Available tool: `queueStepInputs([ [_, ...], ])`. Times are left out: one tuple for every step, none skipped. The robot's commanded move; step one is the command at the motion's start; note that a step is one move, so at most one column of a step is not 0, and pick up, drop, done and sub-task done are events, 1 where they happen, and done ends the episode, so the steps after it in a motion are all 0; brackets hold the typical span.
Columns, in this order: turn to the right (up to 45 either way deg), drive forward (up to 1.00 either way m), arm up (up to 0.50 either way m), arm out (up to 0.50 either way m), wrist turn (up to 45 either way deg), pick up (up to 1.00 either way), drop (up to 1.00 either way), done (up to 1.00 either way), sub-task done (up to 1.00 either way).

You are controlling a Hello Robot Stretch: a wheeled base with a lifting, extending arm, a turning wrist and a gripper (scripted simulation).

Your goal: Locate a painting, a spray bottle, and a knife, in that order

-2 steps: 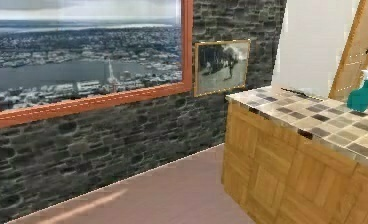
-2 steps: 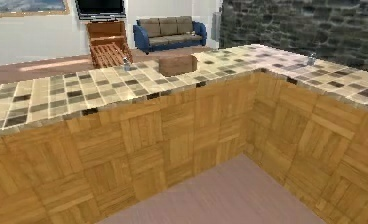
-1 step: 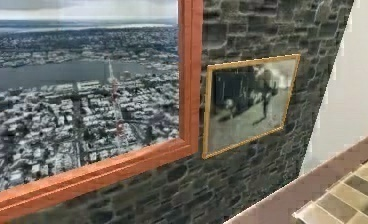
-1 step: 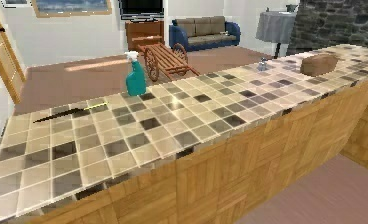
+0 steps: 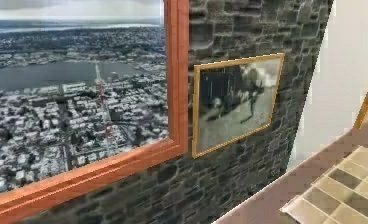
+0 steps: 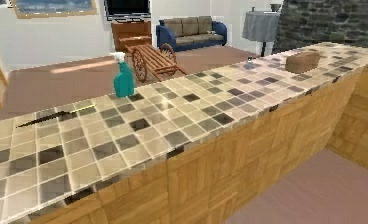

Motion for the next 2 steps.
queueStepInputs([
  [0.0,0.15,0.0,0.0,0.0,0.0,0.0,0.0,0.0],
  [18.0,0.0,0.0,0.0,0.0,0.0,0.0,0.0,0.0],
])
